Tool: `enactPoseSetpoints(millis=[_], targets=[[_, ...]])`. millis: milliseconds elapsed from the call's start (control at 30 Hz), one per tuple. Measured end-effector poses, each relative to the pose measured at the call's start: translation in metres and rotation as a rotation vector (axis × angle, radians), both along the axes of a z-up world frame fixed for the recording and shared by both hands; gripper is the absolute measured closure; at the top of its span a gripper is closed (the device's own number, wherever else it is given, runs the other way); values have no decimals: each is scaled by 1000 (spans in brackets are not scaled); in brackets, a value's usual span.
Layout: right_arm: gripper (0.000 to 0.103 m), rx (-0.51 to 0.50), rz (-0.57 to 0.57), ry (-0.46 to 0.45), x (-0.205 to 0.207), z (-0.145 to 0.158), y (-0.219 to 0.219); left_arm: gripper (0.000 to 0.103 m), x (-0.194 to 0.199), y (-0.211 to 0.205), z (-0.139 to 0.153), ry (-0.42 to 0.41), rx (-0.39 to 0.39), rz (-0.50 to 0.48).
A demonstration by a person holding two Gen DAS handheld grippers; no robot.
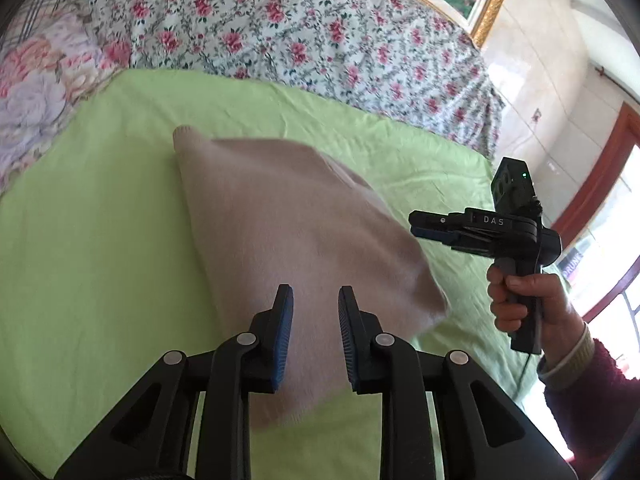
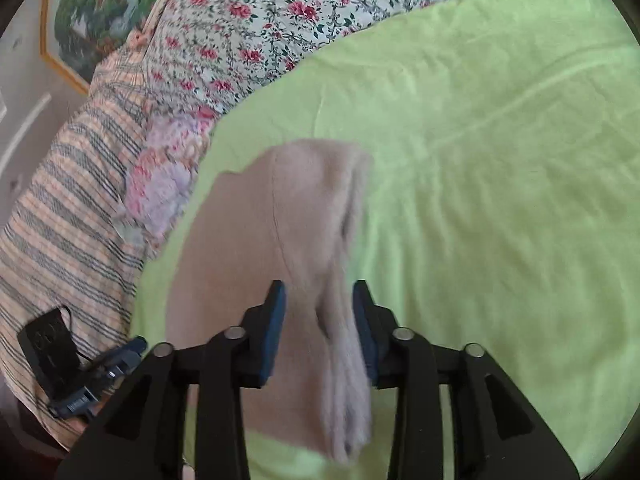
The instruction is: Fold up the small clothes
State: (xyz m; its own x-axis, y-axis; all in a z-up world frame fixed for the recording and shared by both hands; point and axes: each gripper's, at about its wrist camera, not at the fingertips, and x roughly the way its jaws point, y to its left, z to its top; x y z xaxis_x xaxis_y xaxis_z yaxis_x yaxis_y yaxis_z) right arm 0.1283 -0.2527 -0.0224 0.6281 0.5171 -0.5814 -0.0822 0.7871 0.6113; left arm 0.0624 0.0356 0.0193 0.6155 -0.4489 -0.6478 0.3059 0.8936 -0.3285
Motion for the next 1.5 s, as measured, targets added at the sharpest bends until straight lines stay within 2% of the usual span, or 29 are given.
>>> enactPoseSetpoints(millis=[100, 167, 200, 233, 300, 333, 400, 467, 533, 600, 700, 767, 833, 900, 933, 967, 1000, 1033, 1133, 1300, 1400, 1500], targets=[[59, 55, 5, 39, 36, -11, 5, 79, 29, -1, -5, 14, -9, 7], [60, 54, 31, 67, 55, -16, 13, 79, 42, 0, -8, 19, -13, 4], [78, 28, 36, 64, 59, -14, 18, 79, 47, 1, -9, 25, -12, 1], [86, -3, 38, 31, 60, -5, 22, 79, 50, 2, -12, 37, -1, -1], [93, -23, 53, -55, 57, 14, 26, 80, 58, -2, -17, 50, 44, -2], [94, -56, 47, -66, 57, 17, 28, 80, 59, -3, -20, 51, 59, -2], [94, -111, 40, -20, 63, 7, 31, 82, 60, -2, -29, 70, 75, -3], [94, -122, 41, 38, 70, -15, 32, 83, 61, 1, -38, 91, 70, -5], [91, -104, 33, 28, 67, -19, 28, 84, 60, 2, -42, 88, 60, 0], [82, -106, -10, 18, 59, -9, 24, 83, 57, 1, -42, 80, 72, 2], [82, -160, -47, -84, 36, 21, 25, 83, 56, 4, -41, 82, 59, 7], [82, -134, 14, -132, 20, 34, 33, 83, 55, 6, -42, 84, 46, 13], [82, -154, 99, -132, 8, 36, 53, 84, 55, 6, -43, 82, 43, 22], [82, -259, 143, -71, 11, 19, 74, 83, 53, 4, -43, 78, 53, 27], [88, -317, 132, -32, 16, 6, 77, 84, 53, 4, -43, 77, 60, 29], [92, -327, 125, -14, 22, -4, 76, 86, 53, 3, -44, 78, 66, 28], [100, -312, 107, -19, 28, -13, 71, 87, 54, 2, -45, 78, 75, 27], [103, -302, 94, -25, 31, -16, 68, 88, 55, 2, -46, 76, 82, 28], [103, -264, 90, -15, 33, -14, 62, 88, 56, 2, -47, 81, 70, 34], [100, -250, 83, -53, 4, 3, 60, 87, 33, 4, -35, 64, 52, 57], [100, -222, 96, -75, -32, 8, 57, 86, 6, 1, -33, 67, 44, 27], [99, -252, 121, -56, -60, -3, 61, 86, -19, -6, -49, 98, 87, 4]])
